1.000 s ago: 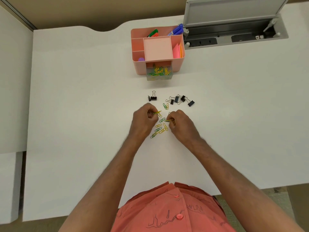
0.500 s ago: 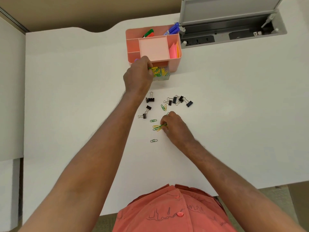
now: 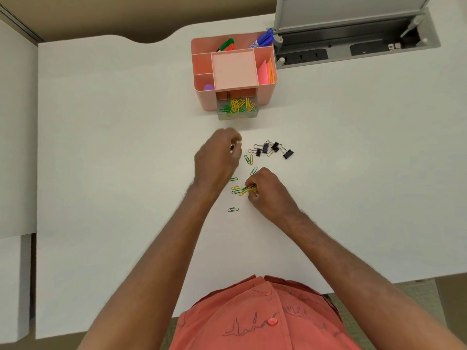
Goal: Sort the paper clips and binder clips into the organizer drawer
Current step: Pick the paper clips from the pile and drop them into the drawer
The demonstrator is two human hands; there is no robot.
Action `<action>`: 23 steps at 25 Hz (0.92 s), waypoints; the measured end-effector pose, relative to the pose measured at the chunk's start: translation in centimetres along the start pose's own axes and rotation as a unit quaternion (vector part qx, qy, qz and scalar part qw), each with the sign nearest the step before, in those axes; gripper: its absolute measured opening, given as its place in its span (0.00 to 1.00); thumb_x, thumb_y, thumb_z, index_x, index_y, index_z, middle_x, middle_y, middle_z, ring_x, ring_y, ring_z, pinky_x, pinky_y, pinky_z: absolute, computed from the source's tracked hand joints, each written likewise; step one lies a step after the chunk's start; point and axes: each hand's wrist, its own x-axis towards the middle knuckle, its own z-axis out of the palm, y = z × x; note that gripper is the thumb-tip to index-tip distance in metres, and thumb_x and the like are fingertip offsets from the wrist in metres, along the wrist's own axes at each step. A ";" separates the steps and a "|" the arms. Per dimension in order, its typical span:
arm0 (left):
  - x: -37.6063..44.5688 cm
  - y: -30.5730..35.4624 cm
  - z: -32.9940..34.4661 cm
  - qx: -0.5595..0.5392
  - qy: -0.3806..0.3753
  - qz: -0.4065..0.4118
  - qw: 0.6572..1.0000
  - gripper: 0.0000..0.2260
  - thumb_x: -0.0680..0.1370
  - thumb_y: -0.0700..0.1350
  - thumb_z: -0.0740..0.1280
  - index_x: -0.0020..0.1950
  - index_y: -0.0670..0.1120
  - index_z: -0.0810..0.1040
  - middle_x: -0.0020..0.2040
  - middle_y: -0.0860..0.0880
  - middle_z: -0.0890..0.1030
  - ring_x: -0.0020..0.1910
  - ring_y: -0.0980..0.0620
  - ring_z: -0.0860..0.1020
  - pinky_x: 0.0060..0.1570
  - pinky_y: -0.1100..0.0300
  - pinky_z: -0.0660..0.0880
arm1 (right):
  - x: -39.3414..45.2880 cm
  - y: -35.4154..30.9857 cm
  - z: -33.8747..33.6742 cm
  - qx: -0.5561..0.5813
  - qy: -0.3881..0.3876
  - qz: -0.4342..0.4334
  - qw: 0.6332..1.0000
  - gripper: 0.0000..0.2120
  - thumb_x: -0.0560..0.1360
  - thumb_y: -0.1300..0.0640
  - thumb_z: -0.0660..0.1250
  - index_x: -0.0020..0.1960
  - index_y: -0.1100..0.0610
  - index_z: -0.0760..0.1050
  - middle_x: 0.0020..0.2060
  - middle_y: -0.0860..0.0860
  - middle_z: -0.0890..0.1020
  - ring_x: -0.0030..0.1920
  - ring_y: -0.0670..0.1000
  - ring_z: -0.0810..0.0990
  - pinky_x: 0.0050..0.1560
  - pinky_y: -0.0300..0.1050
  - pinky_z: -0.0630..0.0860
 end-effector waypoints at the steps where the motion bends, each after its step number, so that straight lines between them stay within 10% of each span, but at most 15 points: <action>1: -1.4 -0.7 0.5 0.001 -0.035 -0.011 0.999 0.06 0.80 0.48 0.66 0.56 0.55 0.77 0.53 0.57 0.80 0.47 0.54 0.79 0.45 0.57 0.75 | -0.1 0.1 0.0 -0.007 -0.009 -0.007 1.000 0.12 0.76 0.63 0.68 0.59 0.55 0.79 0.56 0.49 0.76 0.56 0.50 0.76 0.52 0.47 0.77; 5: -6.6 -3.8 1.8 0.066 -0.230 -0.021 0.971 0.24 0.76 0.48 0.73 0.71 0.53 0.70 0.67 0.52 0.72 0.63 0.50 0.74 0.56 0.51 0.76 | -0.2 0.5 0.1 -0.042 -0.018 -0.018 0.999 0.13 0.77 0.66 0.67 0.60 0.55 0.79 0.56 0.51 0.76 0.57 0.52 0.75 0.50 0.48 0.76; 8: -8.4 -4.8 2.9 0.115 -0.228 -0.007 0.967 0.36 0.74 0.45 0.75 0.78 0.49 0.61 0.70 0.47 0.64 0.64 0.45 0.72 0.56 0.47 0.78 | 0.1 0.3 -0.2 -0.058 -0.006 -0.015 0.998 0.08 0.79 0.62 0.67 0.56 0.54 0.80 0.52 0.50 0.77 0.54 0.51 0.76 0.47 0.49 0.77; 13: -7.6 -5.2 3.7 0.070 -0.171 -0.021 0.983 0.24 0.77 0.43 0.72 0.72 0.44 0.70 0.66 0.46 0.71 0.57 0.45 0.77 0.55 0.50 0.77 | -0.2 0.5 -0.7 -0.079 0.017 -0.020 0.997 0.06 0.77 0.56 0.68 0.53 0.50 0.79 0.47 0.45 0.78 0.52 0.49 0.73 0.44 0.47 0.75; 23: -6.9 -4.8 5.0 0.075 -0.126 -0.005 0.989 0.03 0.80 0.40 0.65 0.48 0.47 0.77 0.50 0.50 0.75 0.43 0.49 0.76 0.38 0.53 0.76 | 2.9 -2.0 -7.0 0.377 0.031 0.119 0.918 0.07 0.74 0.65 0.71 0.47 0.55 0.83 0.38 0.51 0.84 0.38 0.48 0.82 0.51 0.49 0.82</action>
